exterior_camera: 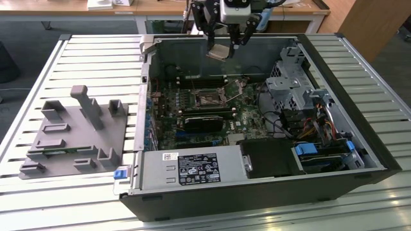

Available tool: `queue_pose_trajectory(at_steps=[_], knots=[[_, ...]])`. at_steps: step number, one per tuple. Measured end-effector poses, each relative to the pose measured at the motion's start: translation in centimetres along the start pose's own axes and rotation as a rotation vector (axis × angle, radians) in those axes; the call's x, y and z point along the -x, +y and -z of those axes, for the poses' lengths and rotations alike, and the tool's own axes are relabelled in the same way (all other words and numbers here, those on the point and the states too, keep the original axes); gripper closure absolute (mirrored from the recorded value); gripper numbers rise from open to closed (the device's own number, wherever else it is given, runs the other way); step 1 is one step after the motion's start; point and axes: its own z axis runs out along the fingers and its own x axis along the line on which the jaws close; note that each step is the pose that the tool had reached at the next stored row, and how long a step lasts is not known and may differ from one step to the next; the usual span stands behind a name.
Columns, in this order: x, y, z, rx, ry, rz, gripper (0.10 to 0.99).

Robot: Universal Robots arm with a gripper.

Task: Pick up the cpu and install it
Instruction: 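Place the cpu into insertion slot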

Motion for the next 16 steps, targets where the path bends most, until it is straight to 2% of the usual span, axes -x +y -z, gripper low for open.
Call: queue_pose_trajectory(at_steps=[16], knots=[[0.00,0.00,-0.07,0.000,-0.0020,-0.045,0.545]])
